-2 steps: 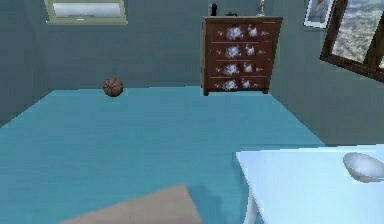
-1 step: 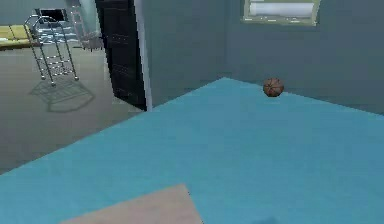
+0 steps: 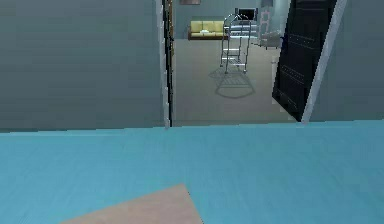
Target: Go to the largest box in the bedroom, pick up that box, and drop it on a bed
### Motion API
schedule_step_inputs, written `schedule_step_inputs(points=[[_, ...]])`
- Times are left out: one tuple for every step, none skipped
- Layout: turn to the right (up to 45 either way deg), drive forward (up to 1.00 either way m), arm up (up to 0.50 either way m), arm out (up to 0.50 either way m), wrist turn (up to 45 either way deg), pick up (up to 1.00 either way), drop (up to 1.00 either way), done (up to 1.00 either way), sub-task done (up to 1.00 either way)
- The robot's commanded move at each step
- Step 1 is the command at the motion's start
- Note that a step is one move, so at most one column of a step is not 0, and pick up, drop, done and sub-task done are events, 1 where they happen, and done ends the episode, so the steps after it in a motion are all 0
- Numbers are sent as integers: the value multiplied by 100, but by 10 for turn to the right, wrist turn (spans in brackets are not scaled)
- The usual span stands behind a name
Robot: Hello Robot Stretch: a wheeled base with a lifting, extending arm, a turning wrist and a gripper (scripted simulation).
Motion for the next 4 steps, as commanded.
schedule_step_inputs(points=[[-30,0,0,0,0,0,0,0,0],[0,15,0,0,0,0,0,0,0],[-450,0,0,0,0,0,0,0,0],[-420,0,0,0,0,0,0,0,0]])
